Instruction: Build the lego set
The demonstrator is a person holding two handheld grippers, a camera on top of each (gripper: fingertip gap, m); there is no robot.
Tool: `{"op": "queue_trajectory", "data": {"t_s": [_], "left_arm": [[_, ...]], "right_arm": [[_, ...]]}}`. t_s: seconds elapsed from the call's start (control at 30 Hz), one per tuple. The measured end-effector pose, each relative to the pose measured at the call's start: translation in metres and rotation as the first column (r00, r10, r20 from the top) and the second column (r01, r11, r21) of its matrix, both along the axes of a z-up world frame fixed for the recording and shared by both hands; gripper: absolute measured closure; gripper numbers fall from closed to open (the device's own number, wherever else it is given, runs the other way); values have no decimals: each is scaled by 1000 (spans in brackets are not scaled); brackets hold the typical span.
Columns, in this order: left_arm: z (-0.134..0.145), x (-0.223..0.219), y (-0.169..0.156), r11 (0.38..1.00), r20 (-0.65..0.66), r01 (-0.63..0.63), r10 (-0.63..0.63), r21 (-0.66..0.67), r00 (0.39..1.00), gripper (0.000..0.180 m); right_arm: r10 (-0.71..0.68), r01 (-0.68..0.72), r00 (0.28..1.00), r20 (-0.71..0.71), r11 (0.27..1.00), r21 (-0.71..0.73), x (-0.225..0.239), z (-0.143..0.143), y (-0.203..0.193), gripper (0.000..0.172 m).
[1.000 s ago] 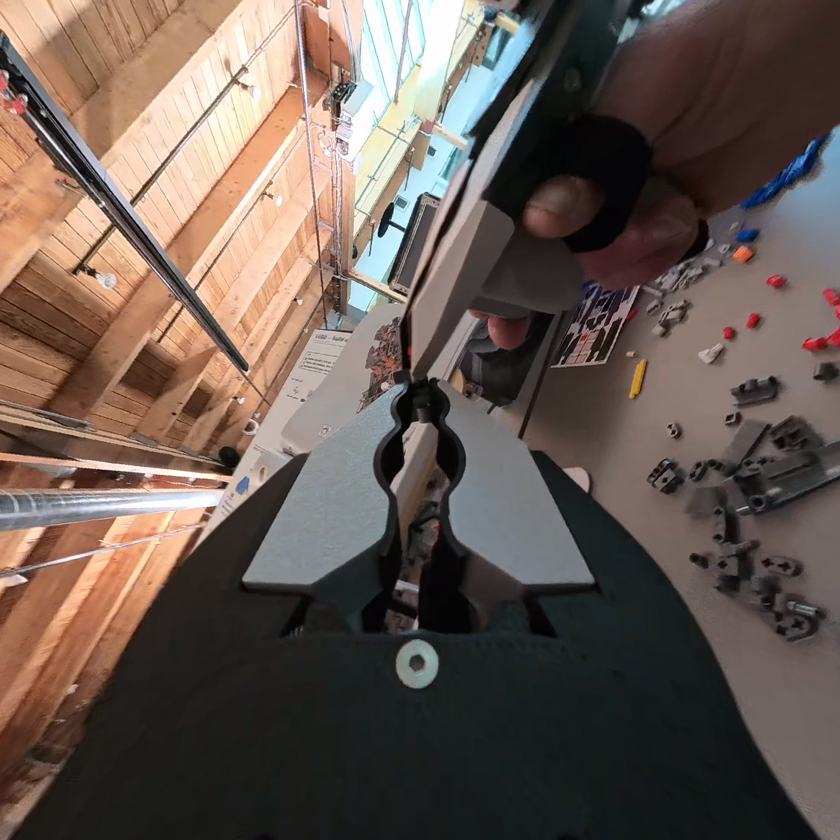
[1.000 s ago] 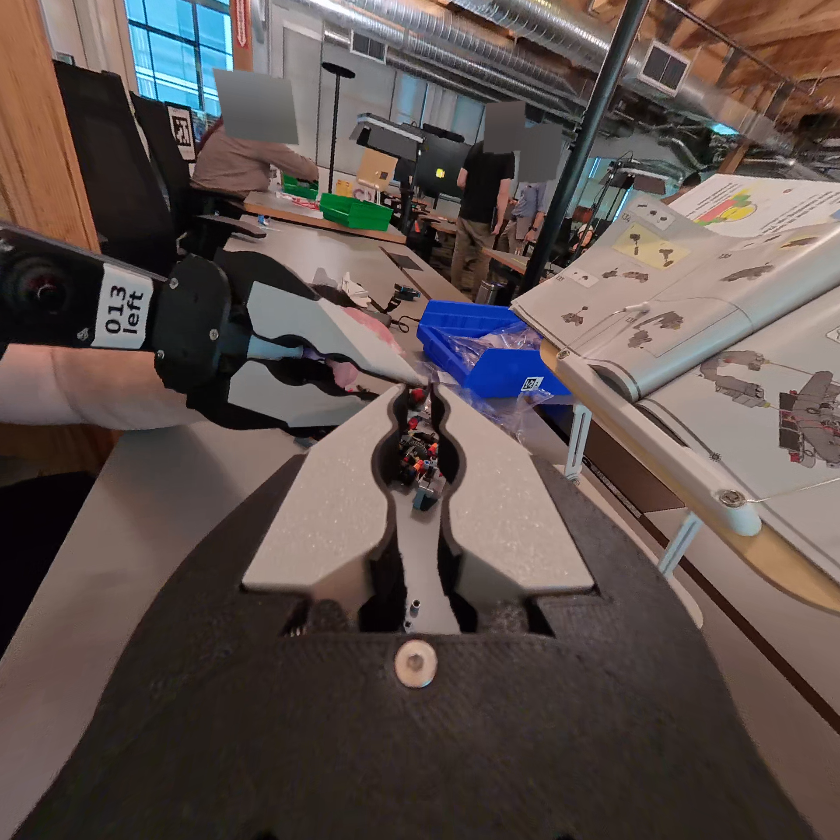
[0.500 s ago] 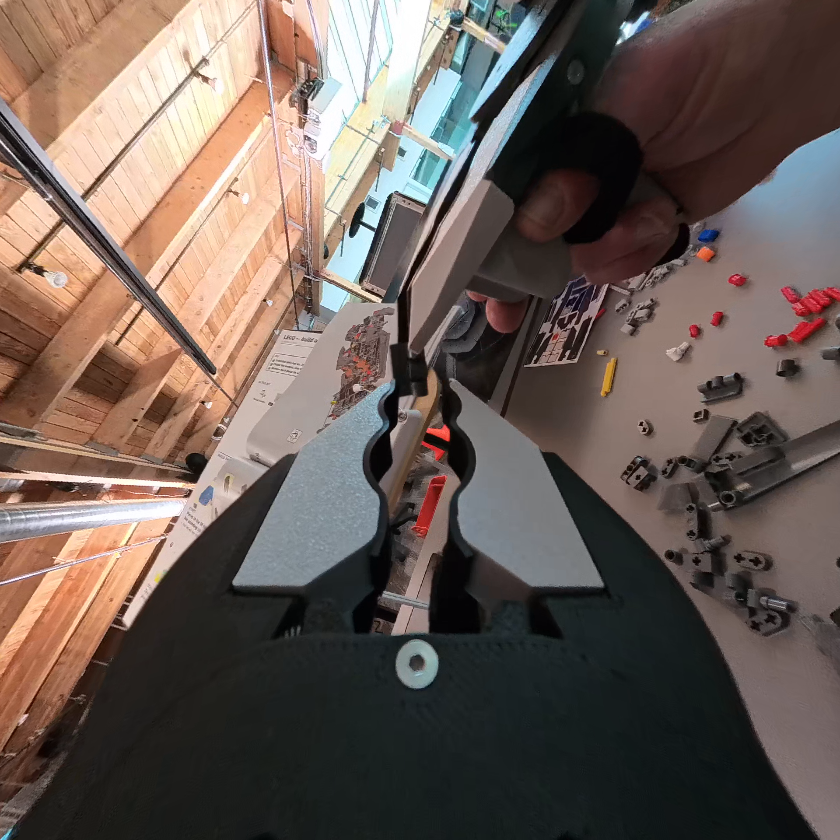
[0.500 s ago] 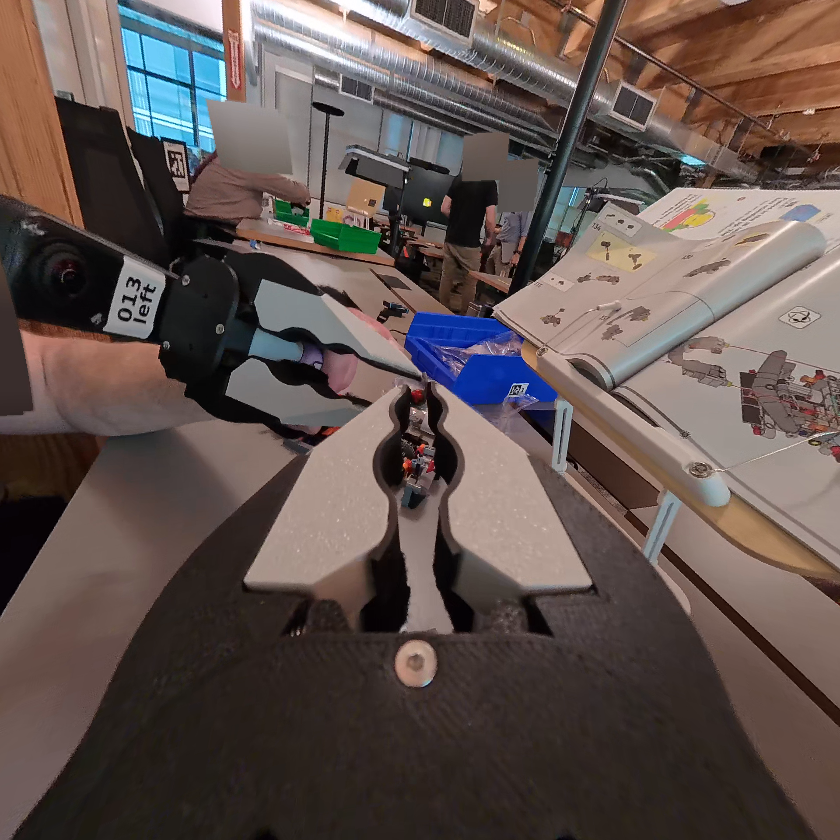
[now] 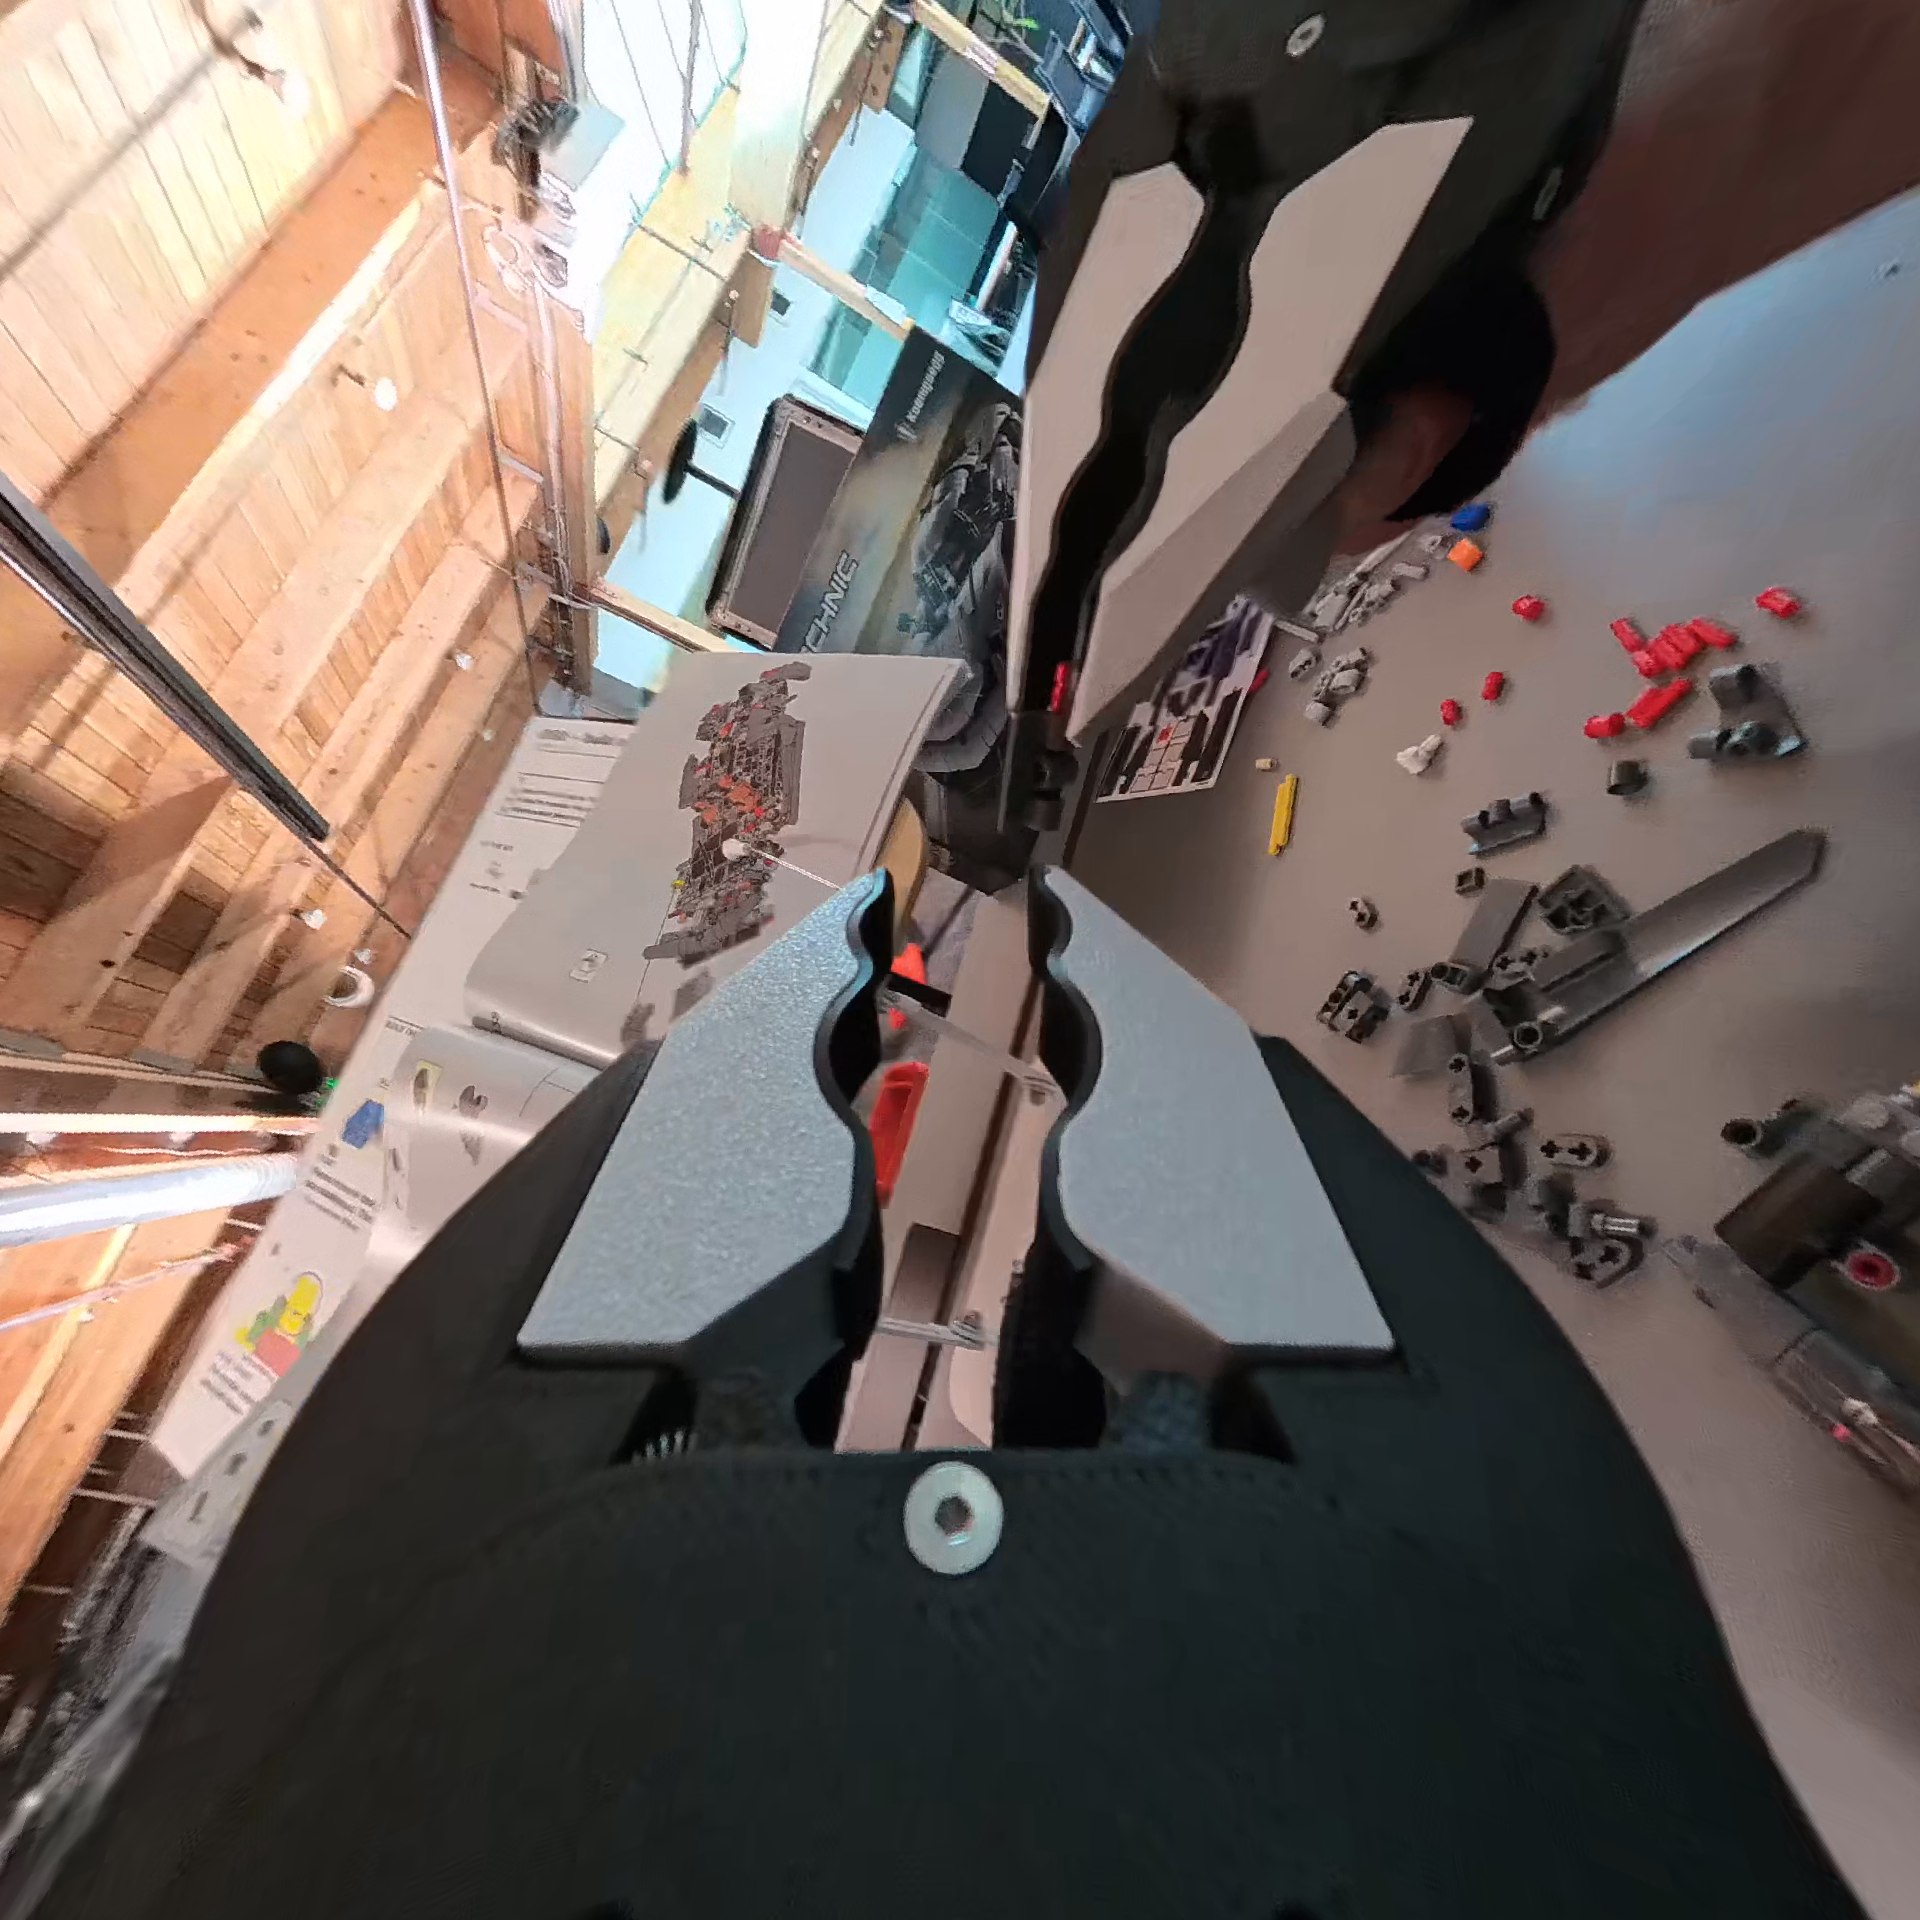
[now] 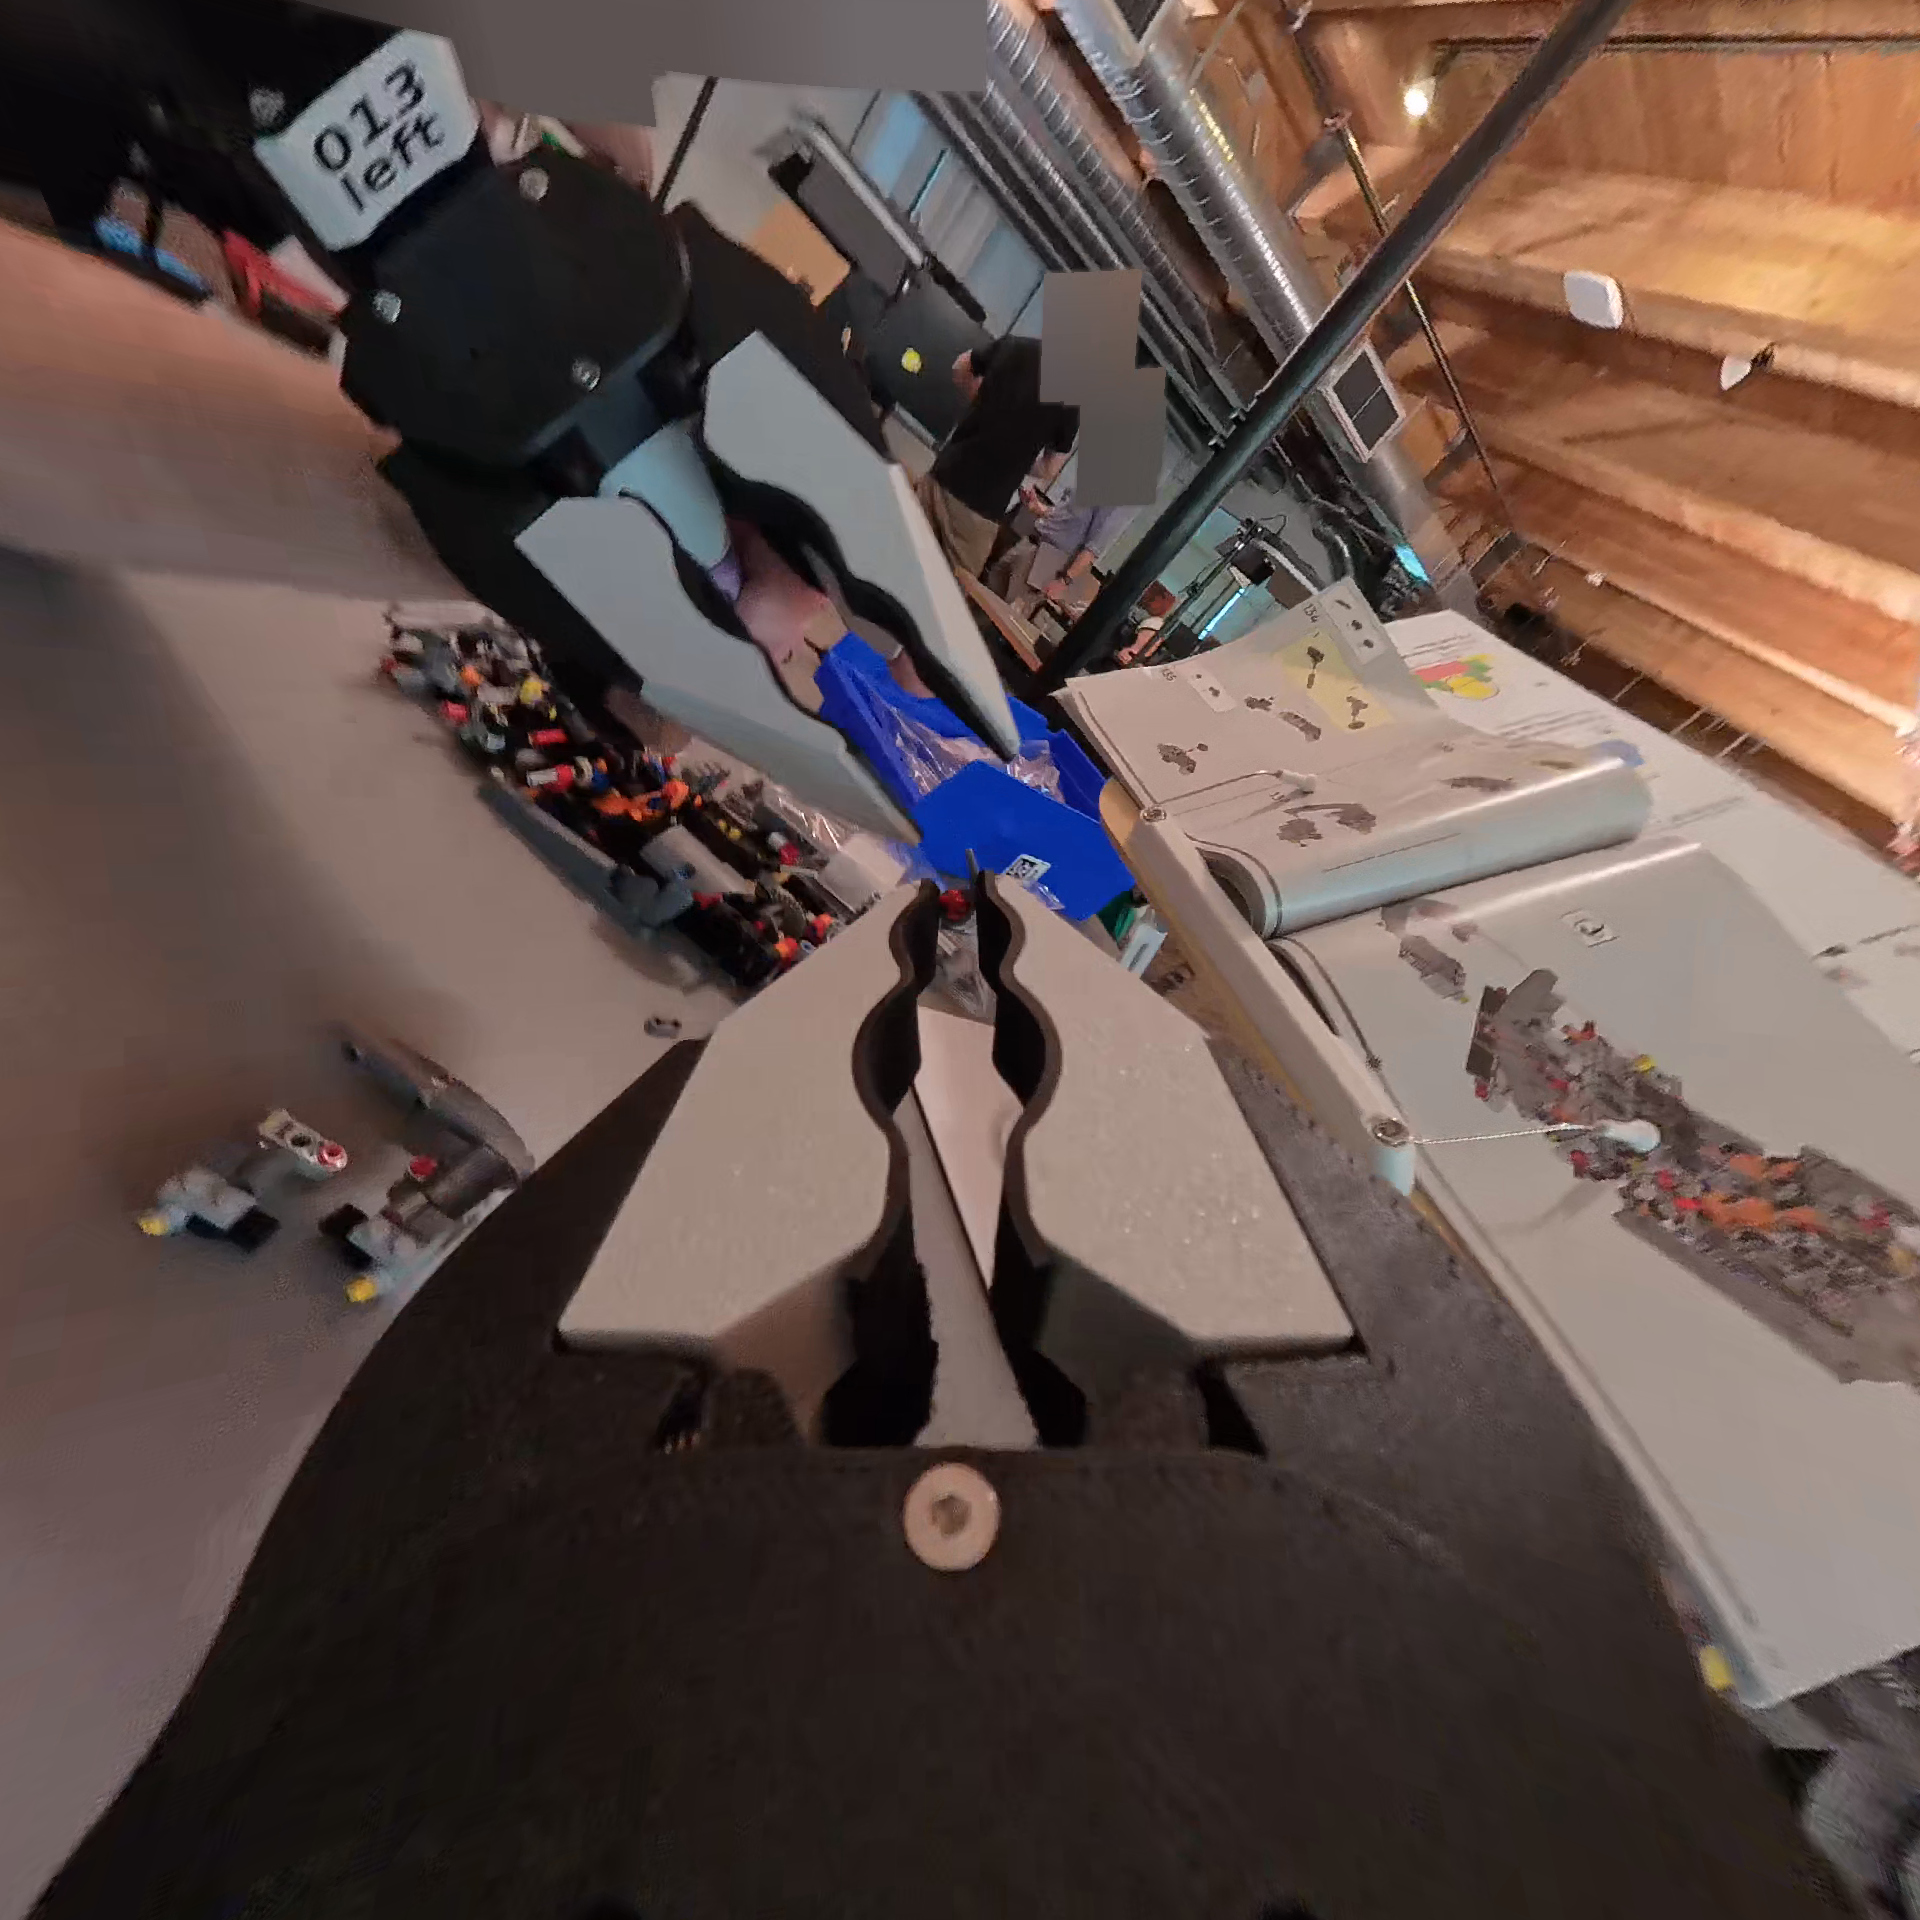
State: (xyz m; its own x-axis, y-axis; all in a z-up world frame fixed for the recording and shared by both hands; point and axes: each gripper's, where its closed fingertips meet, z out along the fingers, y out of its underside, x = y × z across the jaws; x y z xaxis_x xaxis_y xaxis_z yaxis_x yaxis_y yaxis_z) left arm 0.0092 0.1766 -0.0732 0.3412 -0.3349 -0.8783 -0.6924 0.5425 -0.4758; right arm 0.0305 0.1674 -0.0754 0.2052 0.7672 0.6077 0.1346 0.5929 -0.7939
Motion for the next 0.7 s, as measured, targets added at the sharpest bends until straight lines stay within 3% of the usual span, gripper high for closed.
{"op": "queue_trajectory", "data": {"t_s": [0.23,0.7], "left_arm": [[-24,7,-9,997,-75,71,-71,2,995,161],[-29,10,-12,990,-125,132,-125,49,984,176]], "right_arm": [[-10,6,999,52,998,65,-10,-13,-9,167],[15,-17,999,52,999,37,-17,-21,-13,168]]}}
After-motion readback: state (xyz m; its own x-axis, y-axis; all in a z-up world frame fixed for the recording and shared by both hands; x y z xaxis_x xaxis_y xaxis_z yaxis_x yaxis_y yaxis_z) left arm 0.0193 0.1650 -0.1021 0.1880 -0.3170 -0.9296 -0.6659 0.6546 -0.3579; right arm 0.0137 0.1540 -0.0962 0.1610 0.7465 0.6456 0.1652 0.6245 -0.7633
